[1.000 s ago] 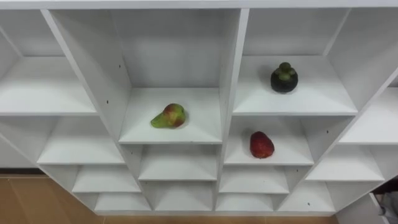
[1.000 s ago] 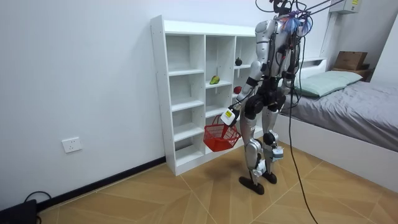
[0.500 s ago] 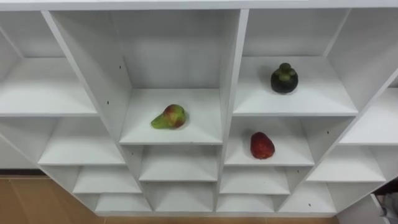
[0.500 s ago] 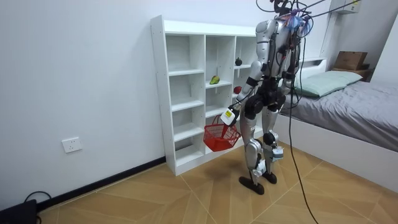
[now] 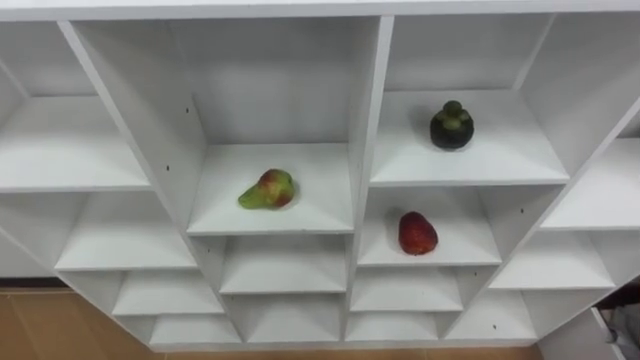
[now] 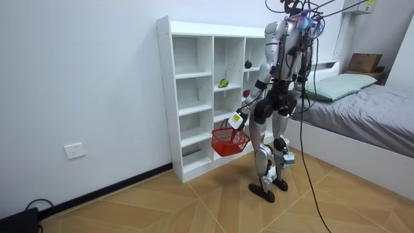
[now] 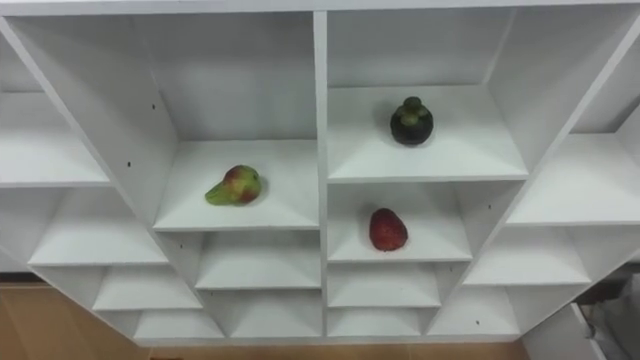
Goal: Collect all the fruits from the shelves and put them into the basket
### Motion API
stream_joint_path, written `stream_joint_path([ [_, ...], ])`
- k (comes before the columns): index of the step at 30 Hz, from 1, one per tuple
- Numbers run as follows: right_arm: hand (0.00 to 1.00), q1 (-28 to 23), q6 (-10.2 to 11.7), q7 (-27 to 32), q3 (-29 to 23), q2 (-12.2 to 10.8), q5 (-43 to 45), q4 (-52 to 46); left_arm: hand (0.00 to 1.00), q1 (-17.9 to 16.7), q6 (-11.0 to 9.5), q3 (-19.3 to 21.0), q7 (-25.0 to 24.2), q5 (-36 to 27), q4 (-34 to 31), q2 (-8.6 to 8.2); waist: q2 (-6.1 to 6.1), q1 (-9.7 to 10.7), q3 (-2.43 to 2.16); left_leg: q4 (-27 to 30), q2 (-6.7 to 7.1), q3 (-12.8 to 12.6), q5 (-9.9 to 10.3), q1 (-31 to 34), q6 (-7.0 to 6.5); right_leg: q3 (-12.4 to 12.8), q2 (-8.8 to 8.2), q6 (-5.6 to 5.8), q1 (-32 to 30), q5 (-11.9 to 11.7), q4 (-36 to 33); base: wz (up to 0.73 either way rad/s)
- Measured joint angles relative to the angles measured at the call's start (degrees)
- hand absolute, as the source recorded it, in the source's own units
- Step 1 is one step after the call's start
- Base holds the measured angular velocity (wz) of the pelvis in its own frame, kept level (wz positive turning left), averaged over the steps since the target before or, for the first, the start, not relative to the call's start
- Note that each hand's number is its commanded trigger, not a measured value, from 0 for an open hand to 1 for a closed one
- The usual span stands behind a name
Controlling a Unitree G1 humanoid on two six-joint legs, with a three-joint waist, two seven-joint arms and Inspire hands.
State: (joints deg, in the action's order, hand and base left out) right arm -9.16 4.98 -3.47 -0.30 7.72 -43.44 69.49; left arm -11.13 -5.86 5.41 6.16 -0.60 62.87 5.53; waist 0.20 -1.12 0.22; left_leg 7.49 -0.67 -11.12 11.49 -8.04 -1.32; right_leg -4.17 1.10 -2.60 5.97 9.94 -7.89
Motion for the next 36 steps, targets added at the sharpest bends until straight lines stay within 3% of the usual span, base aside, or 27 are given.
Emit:
stream_joint_path([
  [6,0.00,-1.6,0.6,5.5,-6.7,0.0,-1.5,-6.2,1.00,-0.3,-0.9,0.6,1.0,0.2,-0.1,0.07,-0.17,1.2,-0.09,-0.1,0.05,-0.7,0.1,-0.6,0.02,1.5,0.11,0.05,-0.4,0.6,-1.3,-0.11],
  [10,0.00,-1.6,3.1,10.1,-9.3,0.0,-2.4,-11.2,1.00,-0.4,-2.0,1.4,1.2,0.1,0.0,0.56,-0.30,2.4,-0.10,-0.1,0.02,-1.2,0.1,-0.8,0.01,2.3,0.16,0.05,-1.1,0.6,-2.0,-0.17],
  [14,0.00,-1.5,3.9,18.9,-10.5,0.1,-0.5,-18.7,1.00,-0.5,-2.3,1.2,2.4,0.2,0.0,0.74,-0.44,2.8,-0.15,-0.1,0.09,-1.4,0.3,-0.6,-0.22,2.3,0.15,0.12,-1.5,0.6,-2.2,-0.04],
  [25,0.00,-1.3,9.2,40.1,-8.9,0.1,20.2,-47.9,1.00,-2.6,-3.1,0.2,3.6,0.2,-2.6,1.16,-0.47,2.2,-0.08,-0.1,0.37,-2.6,0.3,0.5,-0.23,3.1,0.29,0.23,-3.1,0.5,-2.7,-0.05],
  [33,0.00,-0.9,10.7,46.7,-7.7,0.6,32.2,-62.2,1.00,-2.7,-3.3,-1.1,3.7,1.3,-3.0,1.89,-0.48,1.2,-0.21,0.1,0.43,-2.3,0.3,0.5,-0.24,3.2,0.28,0.23,-3.0,0.5,-2.7,0.00],
  [36,0.00,-0.8,11.8,47.0,-7.5,1.8,35.3,-65.8,1.00,-2.5,-3.5,-1.2,3.7,1.3,-3.0,1.92,-0.59,0.7,-0.25,0.1,0.43,-2.3,0.3,0.4,-0.24,3.1,0.27,0.23,-2.9,0.5,-2.4,0.00],
])
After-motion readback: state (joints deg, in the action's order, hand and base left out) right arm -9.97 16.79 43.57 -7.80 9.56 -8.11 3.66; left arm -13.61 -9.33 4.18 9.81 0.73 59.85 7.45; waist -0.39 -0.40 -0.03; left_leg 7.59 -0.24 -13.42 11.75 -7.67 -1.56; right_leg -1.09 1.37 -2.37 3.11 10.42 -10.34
